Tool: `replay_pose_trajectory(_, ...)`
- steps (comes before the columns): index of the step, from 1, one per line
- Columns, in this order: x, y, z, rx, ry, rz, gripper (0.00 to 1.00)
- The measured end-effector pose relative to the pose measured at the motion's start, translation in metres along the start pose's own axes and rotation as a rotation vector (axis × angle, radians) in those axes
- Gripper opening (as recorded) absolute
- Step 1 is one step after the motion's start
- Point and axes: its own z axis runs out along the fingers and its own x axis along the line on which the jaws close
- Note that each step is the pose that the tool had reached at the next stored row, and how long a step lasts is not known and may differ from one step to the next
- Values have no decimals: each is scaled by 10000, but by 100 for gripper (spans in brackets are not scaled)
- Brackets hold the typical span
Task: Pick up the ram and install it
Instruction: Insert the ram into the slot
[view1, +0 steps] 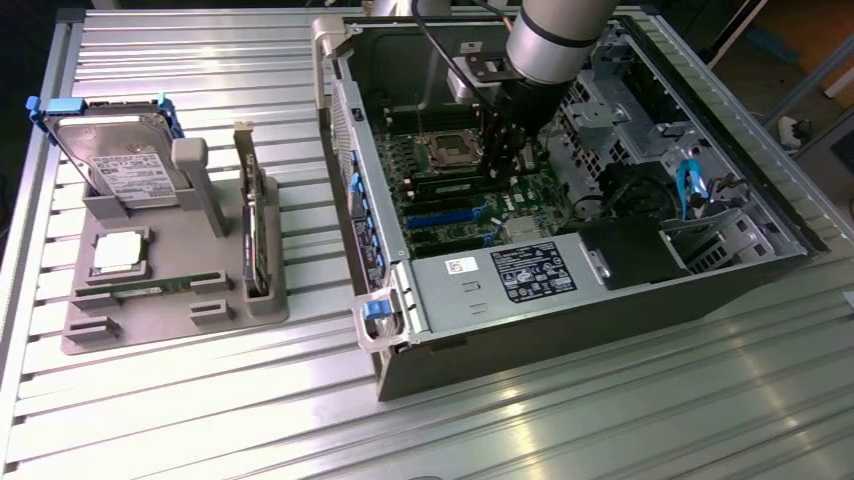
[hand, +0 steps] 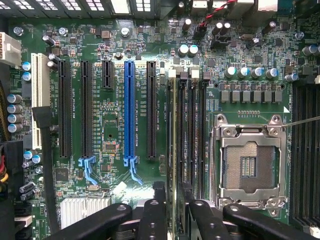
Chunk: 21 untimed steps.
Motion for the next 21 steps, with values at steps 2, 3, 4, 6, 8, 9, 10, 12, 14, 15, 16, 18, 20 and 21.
replay_pose_trajectory(2, 0, 0, 0, 0, 0, 0, 25)
replay_pose_trajectory(3, 0, 0, 0, 0, 0, 0, 25)
replay_pose_trajectory(4, 0, 0, 0, 0, 1, 0, 25)
replay_pose_trajectory(6, 0, 0, 0, 0, 6, -1, 25)
replay_pose_trajectory(8, -1, 0, -8, 0, 20, 0, 25)
replay_pose_trajectory(9, -1, 0, -16, 0, 22, 0, 25)
replay_pose_trajectory(10, -2, 0, -20, 1, 25, 0, 25)
replay_pose_trajectory(12, -2, 0, -34, 0, 50, 0, 25)
replay_pose_trajectory(14, -2, 1, -50, -1, 68, 0, 25)
replay_pose_trajectory(15, -2, 1, -58, 0, 70, 0, 25)
replay_pose_trajectory(16, -3, 1, -69, 0, 75, 0, 25)
replay_pose_trajectory(18, -3, 1, -91, 0, 82, 1, 25)
replay_pose_trajectory(20, -5, 1, -135, 0, 101, 1, 25)
replay_pose_trajectory(21, -5, 2, -157, 0, 110, 1, 25)
